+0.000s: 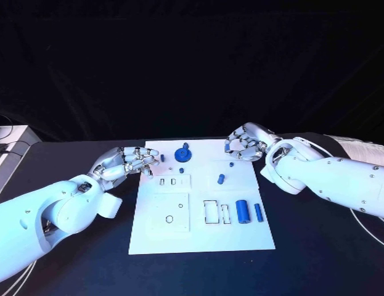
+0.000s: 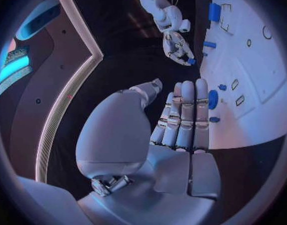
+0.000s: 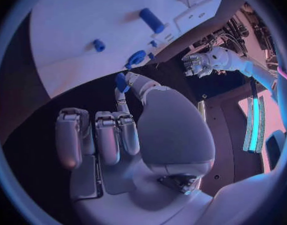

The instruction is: Assemble the parts on the task board

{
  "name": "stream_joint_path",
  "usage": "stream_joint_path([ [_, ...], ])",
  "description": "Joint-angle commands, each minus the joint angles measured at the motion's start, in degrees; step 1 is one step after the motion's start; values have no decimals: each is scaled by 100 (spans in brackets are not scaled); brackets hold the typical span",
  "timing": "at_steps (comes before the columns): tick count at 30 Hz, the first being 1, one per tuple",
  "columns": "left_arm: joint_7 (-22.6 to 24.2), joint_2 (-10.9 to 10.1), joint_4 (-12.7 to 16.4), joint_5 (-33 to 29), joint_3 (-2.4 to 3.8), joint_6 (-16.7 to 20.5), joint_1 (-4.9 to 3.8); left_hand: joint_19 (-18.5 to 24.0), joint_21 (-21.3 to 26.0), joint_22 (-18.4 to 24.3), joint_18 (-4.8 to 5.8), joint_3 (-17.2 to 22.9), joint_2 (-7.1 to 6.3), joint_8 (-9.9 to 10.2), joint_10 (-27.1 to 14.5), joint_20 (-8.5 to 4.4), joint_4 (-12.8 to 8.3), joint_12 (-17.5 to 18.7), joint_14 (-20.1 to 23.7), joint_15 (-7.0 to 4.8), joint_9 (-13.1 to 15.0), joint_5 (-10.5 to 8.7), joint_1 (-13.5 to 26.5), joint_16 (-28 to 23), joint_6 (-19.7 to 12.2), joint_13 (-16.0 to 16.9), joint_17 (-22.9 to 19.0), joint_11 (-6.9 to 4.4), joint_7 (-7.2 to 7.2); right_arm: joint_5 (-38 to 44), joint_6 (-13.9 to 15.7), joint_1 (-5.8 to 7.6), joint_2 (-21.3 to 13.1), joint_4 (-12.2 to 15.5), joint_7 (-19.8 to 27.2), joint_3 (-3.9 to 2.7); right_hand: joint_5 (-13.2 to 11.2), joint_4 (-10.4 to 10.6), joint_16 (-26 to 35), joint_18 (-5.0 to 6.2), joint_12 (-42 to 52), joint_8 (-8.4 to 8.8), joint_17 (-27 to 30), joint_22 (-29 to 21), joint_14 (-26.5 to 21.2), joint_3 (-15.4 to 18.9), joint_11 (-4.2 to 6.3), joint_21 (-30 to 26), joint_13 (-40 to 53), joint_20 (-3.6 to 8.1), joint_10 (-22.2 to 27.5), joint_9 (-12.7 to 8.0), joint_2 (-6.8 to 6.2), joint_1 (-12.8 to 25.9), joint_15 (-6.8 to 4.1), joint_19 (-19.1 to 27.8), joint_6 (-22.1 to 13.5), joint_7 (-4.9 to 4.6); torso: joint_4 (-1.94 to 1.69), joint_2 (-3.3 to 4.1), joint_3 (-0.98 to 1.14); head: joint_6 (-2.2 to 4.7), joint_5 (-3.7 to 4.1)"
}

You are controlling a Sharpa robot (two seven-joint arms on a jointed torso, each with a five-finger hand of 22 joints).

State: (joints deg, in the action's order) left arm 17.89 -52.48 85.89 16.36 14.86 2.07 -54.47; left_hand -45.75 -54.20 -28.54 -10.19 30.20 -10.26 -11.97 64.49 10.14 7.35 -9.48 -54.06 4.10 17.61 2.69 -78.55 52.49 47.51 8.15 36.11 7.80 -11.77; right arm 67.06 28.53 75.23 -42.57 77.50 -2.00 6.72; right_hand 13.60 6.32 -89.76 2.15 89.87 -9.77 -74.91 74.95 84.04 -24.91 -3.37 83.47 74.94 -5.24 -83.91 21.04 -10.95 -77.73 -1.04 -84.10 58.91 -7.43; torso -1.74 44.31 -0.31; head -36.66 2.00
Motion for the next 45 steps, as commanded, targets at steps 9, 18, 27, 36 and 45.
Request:
stream_joint_path([
  [9,-15,48,-25,80,4,33,-1,-58,-48,-1,-33,-180,-109,24,-112,11,109,-73,-89,20,19,16,276,136,13,49,31,3,14,514,185,-58,421,726,-1347,52,29,2,-24,-42,13,-15,-1509,995,596,-49,37,21,1506,44,-609,9,17,56,-30,-199,28,-12,10,7,-14,-25,-112],
  [18,-3,91,-52,171,3,143,18,-247,-204,-50,-43,-315,-101,85,-130,-57,160,-165,-359,-71,10,17,269,375,-109,108,105,-89,95,752,238,-179,707,811,-1763,109,33,4,-24,-37,13,-13,-1509,980,596,-52,37,2,1506,43,-609,9,19,60,-25,-188,23,-13,33,12,-32,-56,-121],
  [27,-18,100,-46,253,3,181,31,-320,-298,-89,-36,-363,-99,71,-174,-82,171,-188,-478,-72,24,17,248,491,-80,126,142,-70,83,1339,302,-350,915,844,-2040,146,40,11,-24,-32,13,-10,-1509,963,596,-51,33,-20,1506,38,-609,8,13,79,-17,-176,13,-17,13,20,-41,-101,-144],
  [36,-12,94,-41,287,4,318,44,-485,-605,-239,-39,-466,-87,100,-134,-154,158,-500,-808,-146,33,19,155,883,-141,316,329,-144,122,1586,431,-429,1012,899,-2062,151,39,19,-24,-32,13,-8,-1509,964,596,-43,28,-19,1506,35,-609,7,-2,104,-12,-178,7,-21,30,18,-31,-113,-162],
  [45,-62,92,-46,309,4,321,50,-608,-910,-481,-17,-570,-43,51,-301,-201,165,-1015,-1261,-187,68,18,115,1440,-140,658,1012,-183,151,1630,392,-457,1080,801,-2042,151,41,20,-24,-35,13,-9,-1509,971,596,-43,28,-11,1506,33,-609,8,-6,108,-9,-183,6,-21,26,16,-40,-126,-173],
])
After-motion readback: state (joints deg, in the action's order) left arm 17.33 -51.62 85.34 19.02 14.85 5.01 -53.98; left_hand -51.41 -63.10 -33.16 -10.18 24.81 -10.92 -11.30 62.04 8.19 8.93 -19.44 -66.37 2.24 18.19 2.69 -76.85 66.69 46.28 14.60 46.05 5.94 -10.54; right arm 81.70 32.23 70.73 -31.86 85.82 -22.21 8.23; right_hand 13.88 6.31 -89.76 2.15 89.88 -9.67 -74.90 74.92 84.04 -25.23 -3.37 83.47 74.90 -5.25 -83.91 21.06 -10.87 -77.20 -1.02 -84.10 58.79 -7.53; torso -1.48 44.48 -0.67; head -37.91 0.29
